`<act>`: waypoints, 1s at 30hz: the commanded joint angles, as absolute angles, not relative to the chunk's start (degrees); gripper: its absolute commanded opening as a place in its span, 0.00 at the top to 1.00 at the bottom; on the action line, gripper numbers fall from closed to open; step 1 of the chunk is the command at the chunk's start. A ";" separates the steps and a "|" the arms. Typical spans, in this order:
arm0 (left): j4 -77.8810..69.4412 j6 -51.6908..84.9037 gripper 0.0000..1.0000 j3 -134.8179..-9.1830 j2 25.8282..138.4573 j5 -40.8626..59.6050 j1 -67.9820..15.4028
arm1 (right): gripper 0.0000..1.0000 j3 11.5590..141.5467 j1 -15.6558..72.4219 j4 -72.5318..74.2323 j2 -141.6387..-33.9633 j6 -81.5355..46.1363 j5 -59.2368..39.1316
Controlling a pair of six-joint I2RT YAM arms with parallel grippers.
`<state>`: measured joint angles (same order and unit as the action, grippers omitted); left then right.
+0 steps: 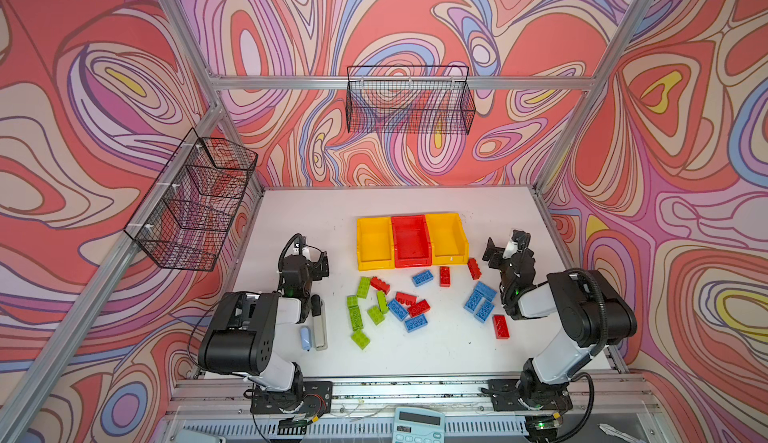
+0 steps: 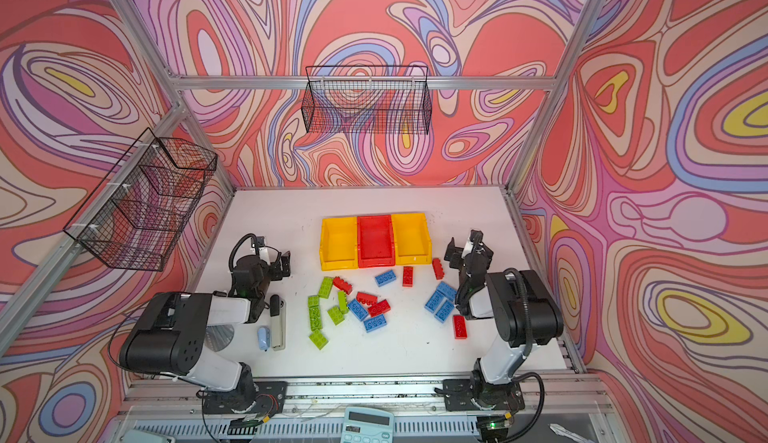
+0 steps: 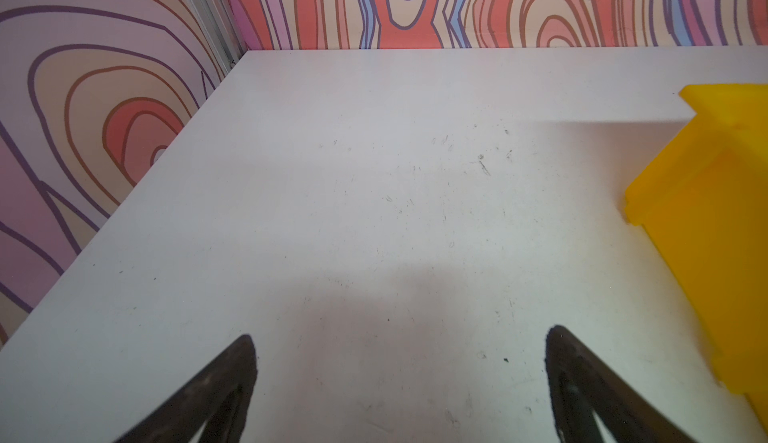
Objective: Sort the legos into containers by color
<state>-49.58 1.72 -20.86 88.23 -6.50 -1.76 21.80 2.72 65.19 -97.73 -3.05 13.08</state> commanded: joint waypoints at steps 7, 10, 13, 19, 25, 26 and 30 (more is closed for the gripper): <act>-51.15 1.47 0.00 -21.47 88.33 -7.05 -1.49 | 0.02 21.36 3.02 66.53 -97.73 -2.84 13.71; -51.21 1.53 0.00 -21.47 88.33 -7.03 -1.49 | 0.02 21.36 3.03 66.53 -97.69 -2.82 13.67; -51.16 1.52 0.00 -21.54 88.44 -7.08 -1.49 | 0.02 21.36 3.01 66.54 -97.73 -2.87 13.68; -50.76 1.57 0.00 -21.80 88.46 -7.03 -1.52 | 0.02 21.37 3.06 66.54 -97.73 -2.85 13.71; -50.71 1.28 0.00 -21.79 88.34 -6.91 -1.49 | 0.02 21.90 3.06 65.65 -97.86 -2.82 13.71; -50.69 1.18 0.00 -21.80 88.33 -6.73 -1.49 | 0.02 21.72 3.06 65.82 -97.78 -2.82 13.61; -48.02 0.30 0.00 -22.80 87.53 -4.32 -1.49 | 0.02 21.38 3.08 66.25 -97.20 -2.77 13.98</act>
